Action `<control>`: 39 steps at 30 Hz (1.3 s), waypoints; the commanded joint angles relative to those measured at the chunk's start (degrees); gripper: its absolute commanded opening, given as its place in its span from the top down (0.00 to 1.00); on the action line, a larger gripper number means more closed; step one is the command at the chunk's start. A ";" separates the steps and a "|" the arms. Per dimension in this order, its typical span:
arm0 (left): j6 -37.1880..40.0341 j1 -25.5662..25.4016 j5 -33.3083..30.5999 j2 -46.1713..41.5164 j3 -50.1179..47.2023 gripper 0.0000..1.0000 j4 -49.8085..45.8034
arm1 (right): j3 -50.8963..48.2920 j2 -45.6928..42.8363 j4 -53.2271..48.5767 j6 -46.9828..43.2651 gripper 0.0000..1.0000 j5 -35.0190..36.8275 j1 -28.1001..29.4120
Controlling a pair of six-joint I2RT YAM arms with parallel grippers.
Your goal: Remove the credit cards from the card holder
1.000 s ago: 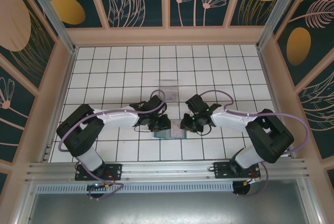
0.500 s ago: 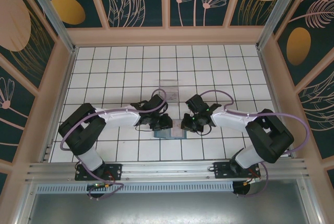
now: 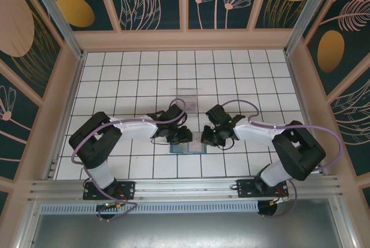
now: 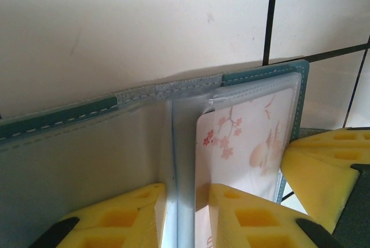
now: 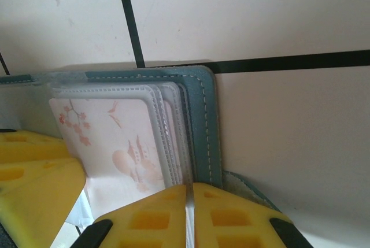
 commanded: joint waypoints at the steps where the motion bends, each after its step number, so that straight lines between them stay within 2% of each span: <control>1: 1.72 -0.05 -1.20 2.11 0.85 0.72 -1.53 | -0.92 0.80 -1.96 0.22 0.89 1.95 0.10; 3: 2.65 -0.07 -3.55 2.03 1.06 0.72 -4.06 | -0.87 0.81 -2.08 0.33 0.87 2.04 0.10; 5: 3.42 -0.07 -5.60 1.68 1.25 0.73 -6.26 | -0.84 0.69 -2.29 0.39 0.80 2.41 0.10; 8: 3.49 -0.06 -6.06 0.82 0.77 0.74 -6.63 | -0.75 0.75 -2.56 0.42 0.77 2.52 0.10; 24: 2.83 -0.01 -6.73 -3.42 1.38 0.81 -6.83 | -0.59 0.12 -2.95 0.68 0.77 2.61 0.10; 31: 0.70 0.06 -4.54 -6.36 0.58 0.80 -0.85 | -0.22 -0.38 -3.36 0.44 0.78 2.78 0.10; 39: -1.45 1.25 1.34 -4.65 -3.90 0.77 9.04 | 0.39 -0.46 -3.45 0.40 0.78 2.60 0.21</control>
